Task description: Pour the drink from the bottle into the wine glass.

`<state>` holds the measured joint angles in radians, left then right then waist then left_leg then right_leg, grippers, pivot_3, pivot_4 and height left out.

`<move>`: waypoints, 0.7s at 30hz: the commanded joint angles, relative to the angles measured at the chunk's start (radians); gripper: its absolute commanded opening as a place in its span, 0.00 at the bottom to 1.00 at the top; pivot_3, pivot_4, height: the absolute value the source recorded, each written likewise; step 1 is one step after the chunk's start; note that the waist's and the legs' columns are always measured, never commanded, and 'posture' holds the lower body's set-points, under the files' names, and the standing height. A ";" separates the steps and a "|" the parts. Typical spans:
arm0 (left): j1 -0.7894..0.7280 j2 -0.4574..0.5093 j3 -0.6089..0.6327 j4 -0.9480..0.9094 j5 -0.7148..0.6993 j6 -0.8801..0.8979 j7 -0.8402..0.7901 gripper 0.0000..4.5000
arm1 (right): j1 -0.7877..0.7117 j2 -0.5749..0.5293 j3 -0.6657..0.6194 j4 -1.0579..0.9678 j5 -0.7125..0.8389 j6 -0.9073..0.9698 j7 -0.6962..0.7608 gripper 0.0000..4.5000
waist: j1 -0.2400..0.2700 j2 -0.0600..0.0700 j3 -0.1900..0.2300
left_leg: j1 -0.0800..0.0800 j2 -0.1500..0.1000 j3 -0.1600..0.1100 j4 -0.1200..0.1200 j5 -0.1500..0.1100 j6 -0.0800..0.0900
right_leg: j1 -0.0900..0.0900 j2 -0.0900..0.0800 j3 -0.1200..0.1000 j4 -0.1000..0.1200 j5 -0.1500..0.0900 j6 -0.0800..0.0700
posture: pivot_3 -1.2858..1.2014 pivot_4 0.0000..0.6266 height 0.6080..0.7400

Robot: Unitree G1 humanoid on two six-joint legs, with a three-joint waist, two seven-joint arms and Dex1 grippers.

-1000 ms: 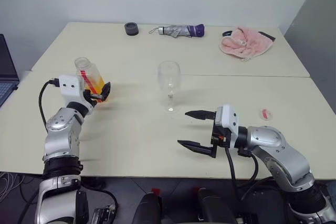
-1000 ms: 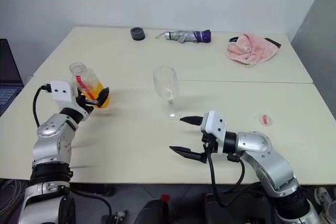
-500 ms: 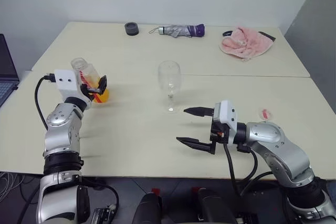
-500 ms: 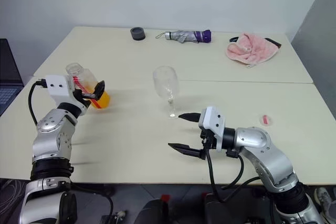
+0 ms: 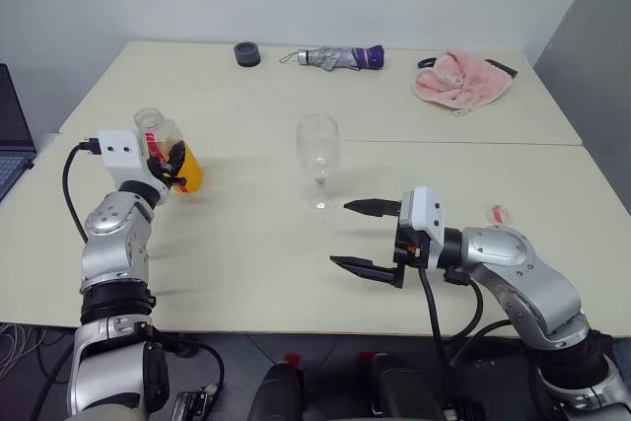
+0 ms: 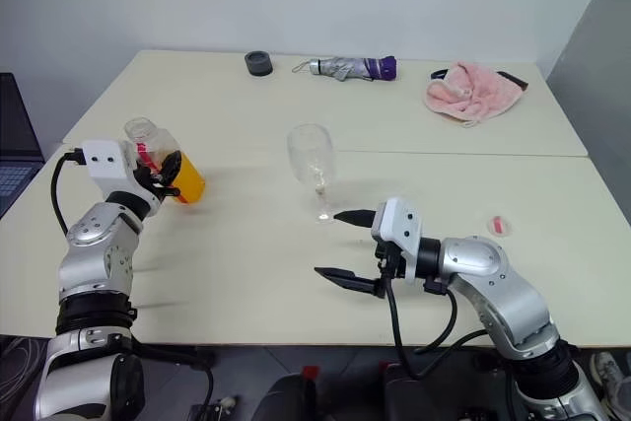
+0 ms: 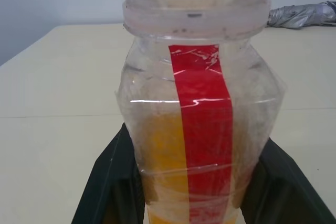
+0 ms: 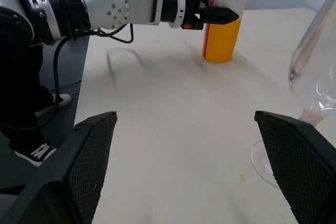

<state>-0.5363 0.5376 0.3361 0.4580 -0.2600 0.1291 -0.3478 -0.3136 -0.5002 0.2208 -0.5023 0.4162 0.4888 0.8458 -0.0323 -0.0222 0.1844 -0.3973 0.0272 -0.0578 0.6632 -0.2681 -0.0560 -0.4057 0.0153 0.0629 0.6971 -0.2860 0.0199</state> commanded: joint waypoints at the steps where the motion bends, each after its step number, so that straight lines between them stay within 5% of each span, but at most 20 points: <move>1: -0.020 0.018 0.004 -0.061 -0.009 0.007 -0.011 0.40 | -0.018 0.010 -0.006 -0.018 0.007 -0.019 -0.005 1.00 | 0.000 0.000 0.000 | 0.000 0.000 0.000 0.000 0.000 0.000 | 0.000 0.000 0.000 0.000 0.000 0.000 | 0.52 0.24 1.00; 13: -0.052 0.002 -0.079 -0.243 -0.023 0.096 -0.087 0.40 | -0.020 0.058 -0.056 -0.033 0.032 -0.009 -0.084 1.00 | 0.001 0.000 0.000 | -0.001 0.000 -0.001 0.000 0.000 0.000 | 0.000 0.000 -0.001 0.000 0.000 0.000 | 0.52 0.24 1.00; 21: -0.174 -0.004 -0.242 -0.226 0.067 0.031 -0.189 0.40 | -0.048 0.116 -0.113 -0.042 0.058 0.038 -0.206 1.00 | 0.001 0.000 0.000 | -0.001 -0.001 0.000 0.000 0.000 0.000 | 0.000 0.000 0.000 0.000 0.000 0.000 | 0.52 0.24 1.00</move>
<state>-0.6605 0.5236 0.1100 0.2738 -0.2177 0.2147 -0.5137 -0.3420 -0.3875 0.1330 -0.5048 0.4626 0.5204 0.6629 -0.0316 -0.0223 0.1844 -0.3984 0.0264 -0.0579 0.6636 -0.2681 -0.0561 -0.4059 0.0154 0.0627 0.6969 -0.2860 0.0199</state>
